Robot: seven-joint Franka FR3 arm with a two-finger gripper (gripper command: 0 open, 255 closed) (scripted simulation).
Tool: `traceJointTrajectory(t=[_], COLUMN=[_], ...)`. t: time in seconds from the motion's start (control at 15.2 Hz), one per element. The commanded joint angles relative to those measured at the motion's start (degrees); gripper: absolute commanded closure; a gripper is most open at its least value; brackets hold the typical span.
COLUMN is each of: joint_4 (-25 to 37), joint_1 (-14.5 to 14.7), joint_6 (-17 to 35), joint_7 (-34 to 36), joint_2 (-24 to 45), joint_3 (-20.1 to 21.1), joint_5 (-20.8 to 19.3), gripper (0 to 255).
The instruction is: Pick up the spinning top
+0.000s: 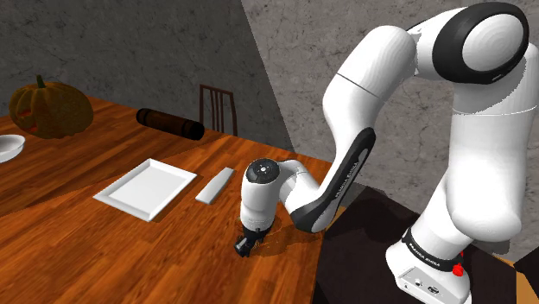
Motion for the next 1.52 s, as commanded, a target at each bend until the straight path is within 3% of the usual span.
traceJointTrajectory(t=[0.0,0.46,1.45], joint_4=[0.01,0.01,-2.29], joint_1=[0.02,0.04,-7.71], joint_6=[0.05,0.03,-7.3], joint_7=[0.04,0.07,-13.56], joint_2=[0.05,0.03,-12.82], joint_3=[-0.07,-0.04,10.62], joint_5=[-0.09,-0.06,17.88], gripper=[255,255,255])
